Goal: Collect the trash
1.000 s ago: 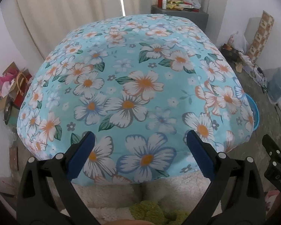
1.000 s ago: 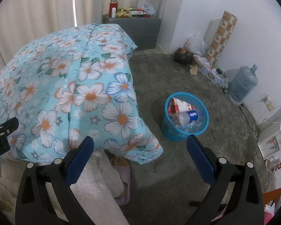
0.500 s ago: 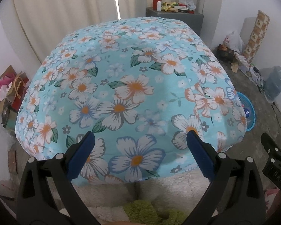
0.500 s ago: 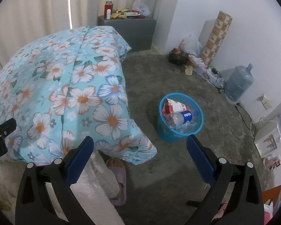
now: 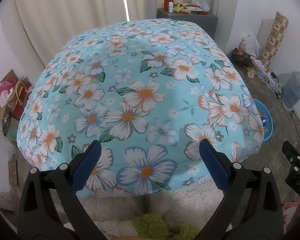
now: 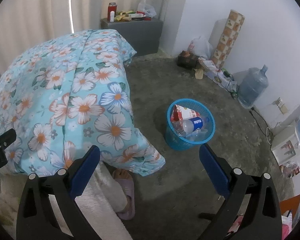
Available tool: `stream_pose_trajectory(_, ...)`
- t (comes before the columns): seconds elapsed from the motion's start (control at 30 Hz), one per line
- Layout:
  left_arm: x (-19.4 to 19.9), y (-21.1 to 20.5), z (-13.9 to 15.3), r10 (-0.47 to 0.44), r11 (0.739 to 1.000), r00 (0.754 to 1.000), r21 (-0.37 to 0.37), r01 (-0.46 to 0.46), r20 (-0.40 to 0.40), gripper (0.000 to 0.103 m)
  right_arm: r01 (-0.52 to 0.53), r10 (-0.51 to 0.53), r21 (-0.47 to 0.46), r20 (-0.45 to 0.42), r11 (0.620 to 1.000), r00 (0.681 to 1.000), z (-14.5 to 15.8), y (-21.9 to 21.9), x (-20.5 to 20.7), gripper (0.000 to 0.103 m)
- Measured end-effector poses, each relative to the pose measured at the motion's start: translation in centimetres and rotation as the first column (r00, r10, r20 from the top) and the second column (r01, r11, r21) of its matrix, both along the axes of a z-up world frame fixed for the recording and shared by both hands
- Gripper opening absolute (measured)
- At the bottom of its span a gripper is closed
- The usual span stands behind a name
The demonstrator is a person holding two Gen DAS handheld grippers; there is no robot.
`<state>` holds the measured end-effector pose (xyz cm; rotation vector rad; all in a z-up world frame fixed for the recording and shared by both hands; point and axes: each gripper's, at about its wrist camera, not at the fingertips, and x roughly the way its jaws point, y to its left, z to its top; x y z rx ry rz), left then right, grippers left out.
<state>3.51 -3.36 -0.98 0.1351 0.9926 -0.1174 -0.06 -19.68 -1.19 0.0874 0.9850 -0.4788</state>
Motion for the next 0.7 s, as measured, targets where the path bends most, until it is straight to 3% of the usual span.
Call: stream_pose_trajectory(0.7, 0.16, 0.55, -0.19, 0.016, 1.000, 1.000, 0.002, -0.016, -0.002, 0.094, 0.000, 0.000, 0.005, -0.004, 1.000, 1.000, -0.08, -0.03, -0.02, 0.096)
